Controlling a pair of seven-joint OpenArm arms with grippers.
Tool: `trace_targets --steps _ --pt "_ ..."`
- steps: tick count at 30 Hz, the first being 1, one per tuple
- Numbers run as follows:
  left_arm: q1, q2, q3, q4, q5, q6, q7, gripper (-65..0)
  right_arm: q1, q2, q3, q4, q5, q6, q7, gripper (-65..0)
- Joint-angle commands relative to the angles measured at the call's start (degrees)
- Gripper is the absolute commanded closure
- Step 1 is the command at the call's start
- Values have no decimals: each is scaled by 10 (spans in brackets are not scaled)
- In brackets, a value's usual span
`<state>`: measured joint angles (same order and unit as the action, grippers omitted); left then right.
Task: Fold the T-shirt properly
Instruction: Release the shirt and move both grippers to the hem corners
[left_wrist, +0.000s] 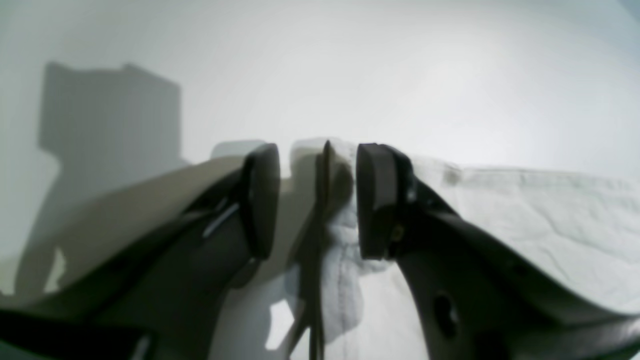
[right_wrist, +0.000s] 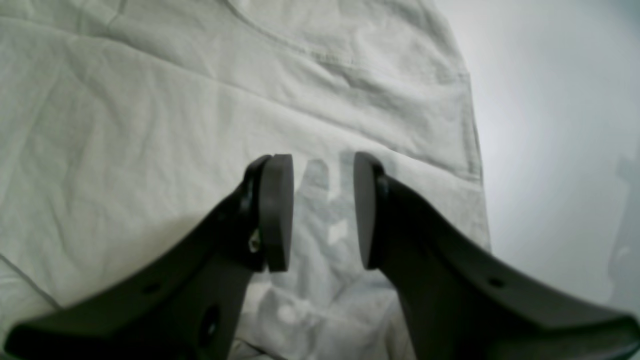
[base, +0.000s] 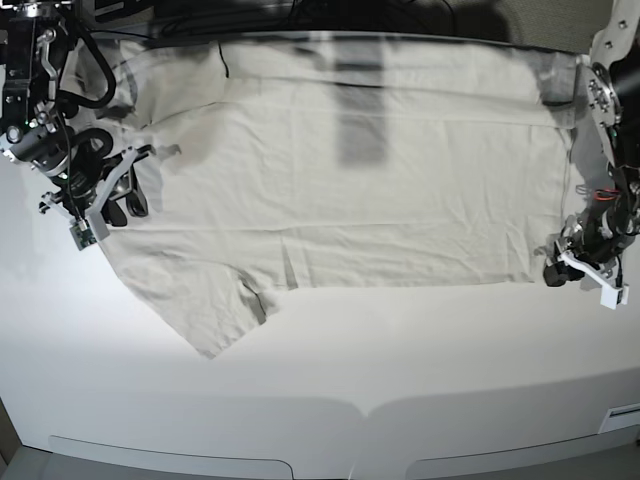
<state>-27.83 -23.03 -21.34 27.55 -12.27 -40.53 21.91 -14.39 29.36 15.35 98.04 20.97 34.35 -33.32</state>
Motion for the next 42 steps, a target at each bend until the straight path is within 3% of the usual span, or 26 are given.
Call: trace_targets --steps 1,12,16,18,21,23,28,31,38,42 --pt "-6 -6 1 1 17 5 47 -251 11 10 4 10 4 -1 11 -211" --pt "-4 50 1 1 -22 5 156 -236 50 10 4 10 5 -1 10 -211" --pt "3 50 1 1 -21 5 160 -225 52 11 4 10 5 -2 11 -211" --pt "8 44 1 1 -21 5 157 -185 52 11 4 10 5 -2 11 -211" --pt "16 22 1 2 -21 5 116 -145 52 11 4 10 5 -2 11 -211" --pt "20 2 1 2 -21 5 89 -148 52 11 4 10 5 -2 11 -211" --pt "20 -47 1 2 -23 5 55 -275 52 11 4 10 7 -2 11 -211" --pt "20 -59 1 2 -23 5 61 -277 52 11 4 10 7 -2 11 -211" --pt "39 -16 1 2 -20 5 109 -277 52 11 4 10 7 -2 9 -211" --pt "42 5 39 2 -24 5 196 -277 52 11 4 10 7 -2 9 -211"
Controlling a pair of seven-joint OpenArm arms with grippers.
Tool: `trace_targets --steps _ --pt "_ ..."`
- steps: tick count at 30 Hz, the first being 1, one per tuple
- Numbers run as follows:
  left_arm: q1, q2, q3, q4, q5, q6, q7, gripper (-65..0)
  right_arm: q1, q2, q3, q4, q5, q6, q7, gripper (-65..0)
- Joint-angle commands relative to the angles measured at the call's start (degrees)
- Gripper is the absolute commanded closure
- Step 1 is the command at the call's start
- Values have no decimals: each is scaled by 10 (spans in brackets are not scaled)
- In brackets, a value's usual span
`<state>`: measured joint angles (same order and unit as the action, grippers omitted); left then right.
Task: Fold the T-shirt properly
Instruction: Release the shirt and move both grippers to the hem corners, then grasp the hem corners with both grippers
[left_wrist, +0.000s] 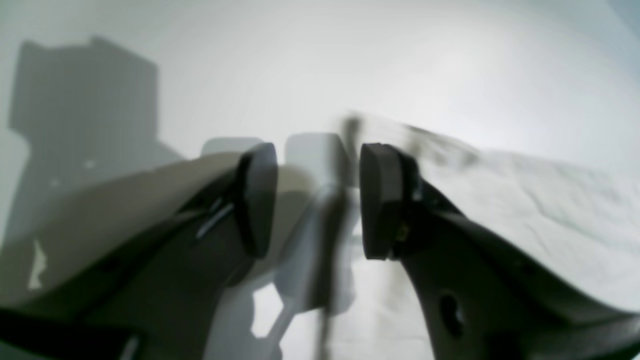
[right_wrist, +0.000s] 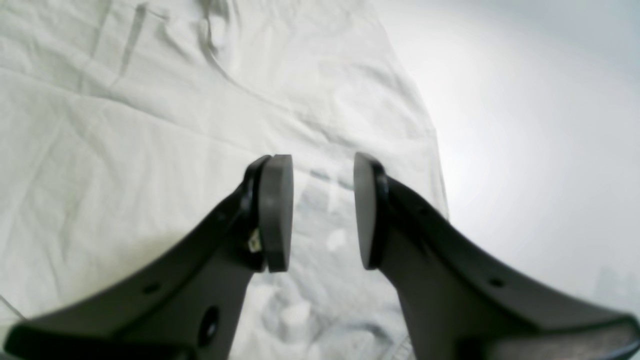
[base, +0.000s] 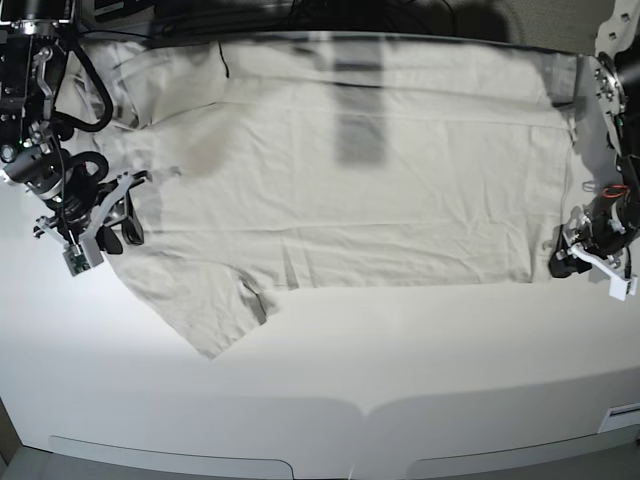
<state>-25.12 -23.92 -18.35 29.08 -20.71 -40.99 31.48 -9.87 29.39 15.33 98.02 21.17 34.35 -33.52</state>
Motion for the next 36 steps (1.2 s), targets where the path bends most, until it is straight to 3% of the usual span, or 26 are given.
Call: trace_targets --steps 1,6,12,14,17,22,26,30,36 --pt "15 15 28 -14 52 10 114 -277 7 11 5 10 5 -2 11 -211" --pt "15 14 125 -14 -11 10 120 -277 7 11 5 10 5 -2 11 -211" --pt "15 13 198 -14 -19 10 97 -259 7 11 5 10 5 -2 11 -211" --pt "15 12 200 -14 -19 10 73 -176 7 11 5 10 5 -2 11 -211" --pt "14 4 200 -14 -19 10 43 0 7 11 5 10 5 -2 11 -211" --pt "15 -24 199 -14 -32 10 -9 0 7 11 4 10 5 -2 11 -211" --pt "15 -47 199 -14 -111 10 -11 0 7 11 4 10 5 -2 12 -211" --pt "15 -51 199 -14 -134 10 -5 0 7 11 -2 9 5 0 27 -211" --pt "13 -38 199 -14 -160 10 -5 0 76 11 -94 -57 -40 1 63 -213"
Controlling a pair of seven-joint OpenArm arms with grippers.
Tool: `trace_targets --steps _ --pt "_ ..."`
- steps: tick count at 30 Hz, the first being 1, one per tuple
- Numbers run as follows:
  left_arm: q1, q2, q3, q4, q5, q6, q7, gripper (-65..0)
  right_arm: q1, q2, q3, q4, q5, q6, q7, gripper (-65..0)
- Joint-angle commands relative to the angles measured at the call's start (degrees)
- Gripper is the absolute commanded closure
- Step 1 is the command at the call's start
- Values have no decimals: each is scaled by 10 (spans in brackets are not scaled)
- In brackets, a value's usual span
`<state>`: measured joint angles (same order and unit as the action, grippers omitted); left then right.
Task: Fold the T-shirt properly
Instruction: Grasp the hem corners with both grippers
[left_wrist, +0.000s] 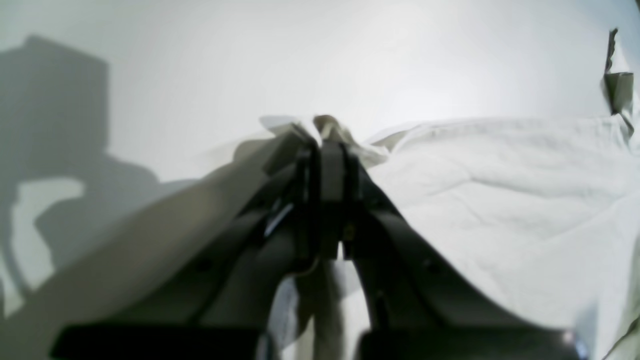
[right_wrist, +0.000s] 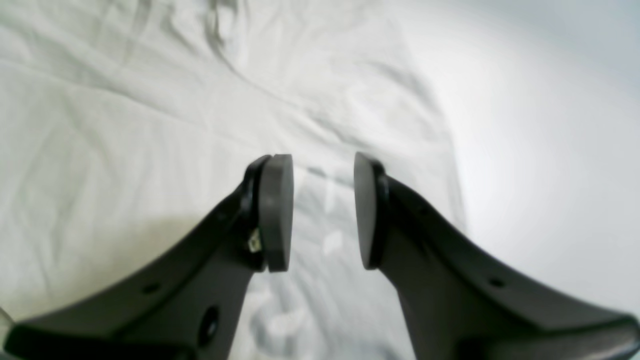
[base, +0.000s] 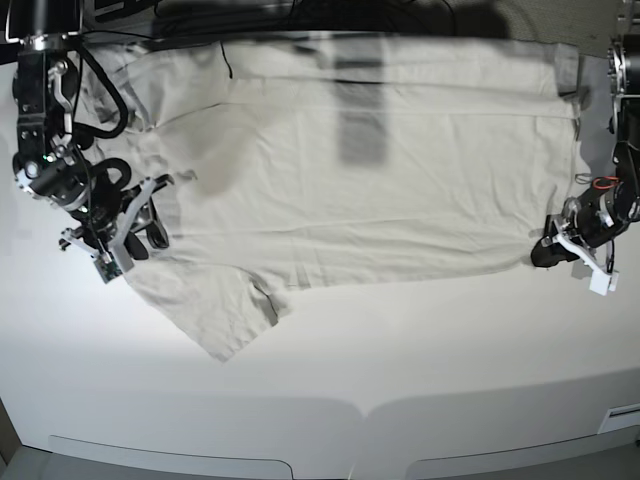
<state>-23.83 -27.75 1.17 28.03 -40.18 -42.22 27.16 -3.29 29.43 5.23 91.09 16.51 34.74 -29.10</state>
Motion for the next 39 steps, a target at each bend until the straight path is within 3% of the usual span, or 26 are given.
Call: trace_targets --steps 1,5,10,12,16,20,26,31,36,39 --pt "0 3 4 -3 35 22 39 0 34 10 -14 -8 -2 -3 19 -213" --pt "2 12 4 -3 37 22 37 0 139 10 -79 -84 -17 -10 4 -213" --pt "0 14 4 -3 37 22 30 0 272 10 -131 -206 32 -17 -83 -213" --pt "1 14 4 -3 37 22 30 0 316 10 -155 -271 34 -17 -83 -214" --pt "2 14 4 -3 37 22 30 0 394 10 -201 -396 37 -17 -70 -295" --pt "2 14 4 -3 37 22 30 0 453 8 -245 -503 33 -14 -39 -298" --pt "2 14 4 -3 37 22 29 0 499 -12 -280 -618 20 24 -5 -298" --pt "2 14 4 -3 37 22 27 0 506 -43 -282 -661 -60 24 20 -297" --pt "2 14 4 -3 37 22 28 0 506 -55 -282 -680 -110 7 36 -297" --pt "2 14 4 -3 37 22 28 0 506 -54 -282 -683 -144 -27 46 -297"
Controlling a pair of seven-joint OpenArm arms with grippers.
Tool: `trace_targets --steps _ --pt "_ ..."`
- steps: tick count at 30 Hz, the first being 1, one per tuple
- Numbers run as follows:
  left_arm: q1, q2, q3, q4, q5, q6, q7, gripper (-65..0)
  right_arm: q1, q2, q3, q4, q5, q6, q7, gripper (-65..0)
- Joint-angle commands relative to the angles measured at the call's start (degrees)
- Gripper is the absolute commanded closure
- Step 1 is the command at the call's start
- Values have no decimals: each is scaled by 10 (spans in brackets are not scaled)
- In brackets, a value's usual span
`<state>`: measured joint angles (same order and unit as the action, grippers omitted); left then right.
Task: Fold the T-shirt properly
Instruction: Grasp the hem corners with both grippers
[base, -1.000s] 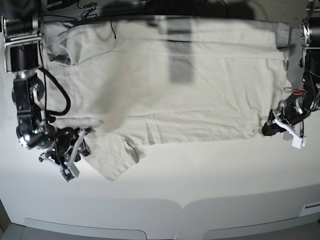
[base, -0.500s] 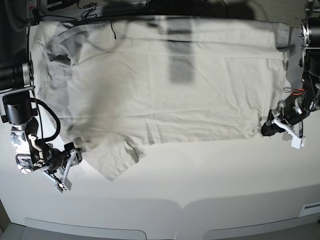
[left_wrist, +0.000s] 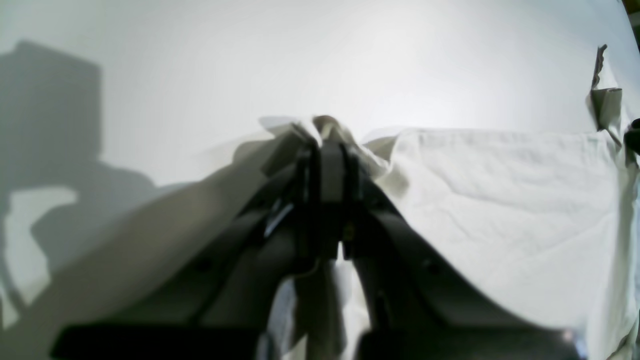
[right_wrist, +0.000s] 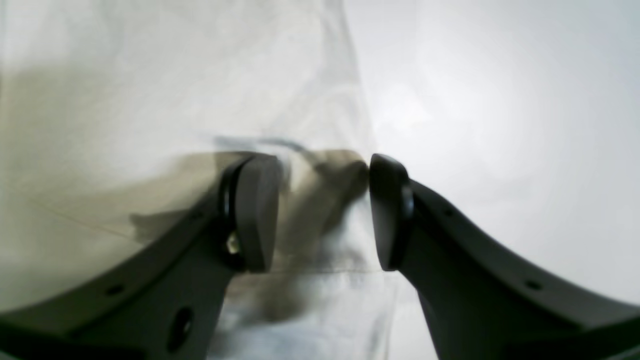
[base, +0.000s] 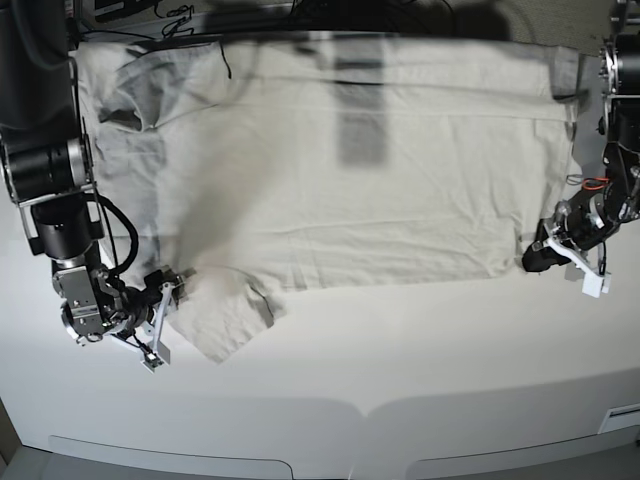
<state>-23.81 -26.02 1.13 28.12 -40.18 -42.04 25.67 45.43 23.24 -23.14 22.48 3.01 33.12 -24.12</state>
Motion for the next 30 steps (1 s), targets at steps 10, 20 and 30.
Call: trace_targets --steps 10,20,30 --pt "2 -3 4 -4 37 20 42 0 26 12 2 4 9 -18 37 -297" --pt "2 -3 4 -4 37 20 42 0 37 29 2 3 20 -18 30 -297" --pt "2 -3 4 -4 37 20 42 0 17 31 2 -23 19 -21 40 -297"
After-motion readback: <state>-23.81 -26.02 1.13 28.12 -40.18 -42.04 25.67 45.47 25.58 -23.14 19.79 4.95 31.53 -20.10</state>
